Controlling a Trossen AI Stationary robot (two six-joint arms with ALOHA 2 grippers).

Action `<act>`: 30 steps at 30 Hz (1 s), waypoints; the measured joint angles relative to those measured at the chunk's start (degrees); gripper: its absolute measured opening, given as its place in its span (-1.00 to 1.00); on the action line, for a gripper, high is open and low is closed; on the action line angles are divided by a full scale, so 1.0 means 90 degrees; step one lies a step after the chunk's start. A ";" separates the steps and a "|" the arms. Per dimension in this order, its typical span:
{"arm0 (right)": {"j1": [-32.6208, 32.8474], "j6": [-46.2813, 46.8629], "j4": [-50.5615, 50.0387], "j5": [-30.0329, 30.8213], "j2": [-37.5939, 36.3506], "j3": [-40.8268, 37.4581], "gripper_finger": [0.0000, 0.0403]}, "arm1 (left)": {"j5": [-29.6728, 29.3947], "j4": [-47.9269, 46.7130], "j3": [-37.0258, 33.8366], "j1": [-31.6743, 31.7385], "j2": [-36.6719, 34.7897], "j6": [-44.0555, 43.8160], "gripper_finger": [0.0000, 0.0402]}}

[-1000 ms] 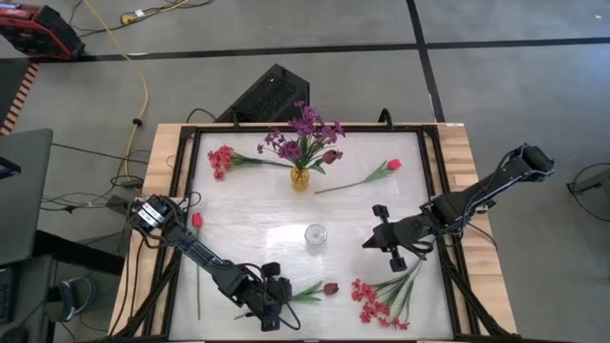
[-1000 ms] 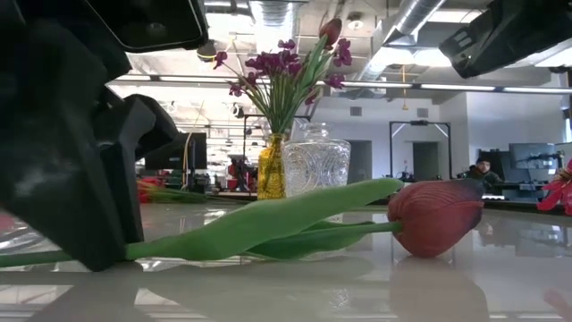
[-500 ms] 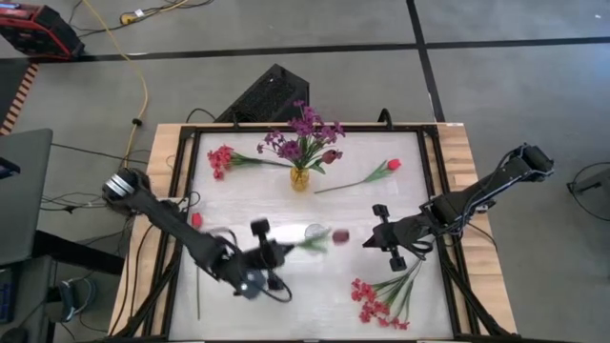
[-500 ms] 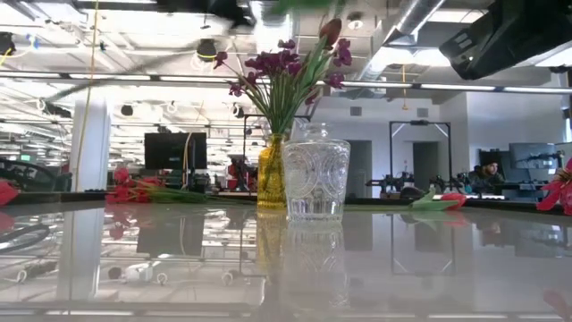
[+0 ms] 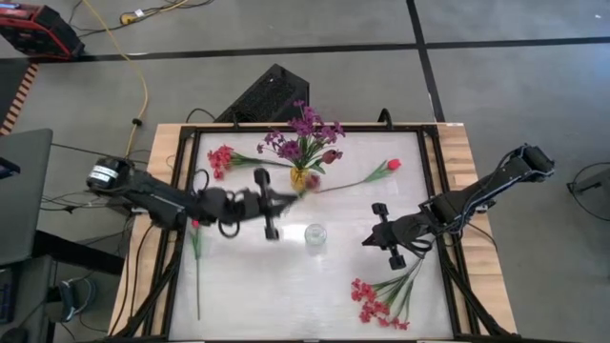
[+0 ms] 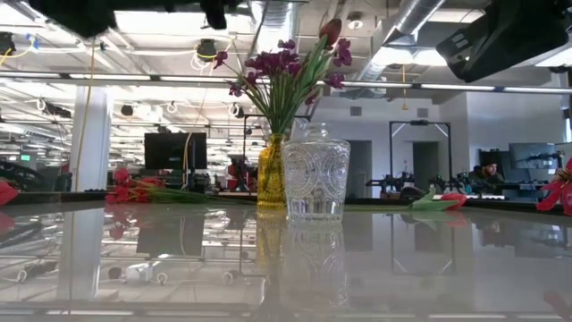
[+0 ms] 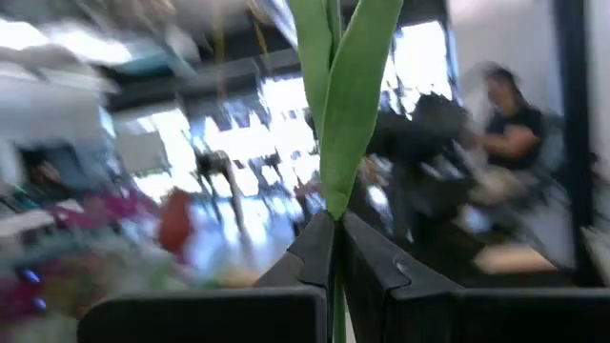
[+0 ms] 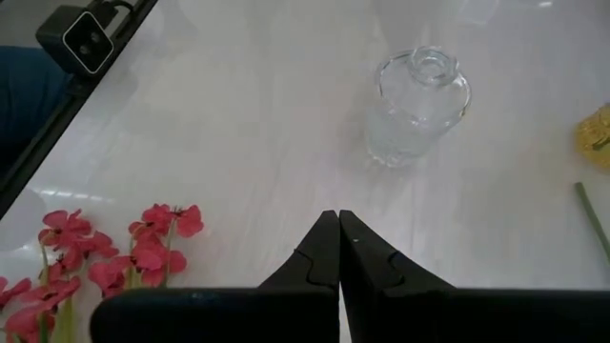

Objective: Sort flowers into vase by color
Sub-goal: Put the purple flower into the yellow vase

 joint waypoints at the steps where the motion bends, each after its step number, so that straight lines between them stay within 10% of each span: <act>1: 0.0000 0.0000 0.0001 0.0000 0.0000 0.0000 -0.87 | 0.0106 0.0492 -0.0177 0.0212 0.0043 0.0087 -1.00; 9: -0.0026 -0.0193 0.0022 -0.0001 0.0001 0.0000 -0.87 | 0.0949 0.2185 -0.0726 0.1550 0.0258 0.0223 -1.00; 30: -0.1177 -0.0600 0.0037 -0.0504 0.0000 0.0002 -0.87 | 0.1632 0.2618 0.0178 0.2832 0.1593 -0.0267 -1.00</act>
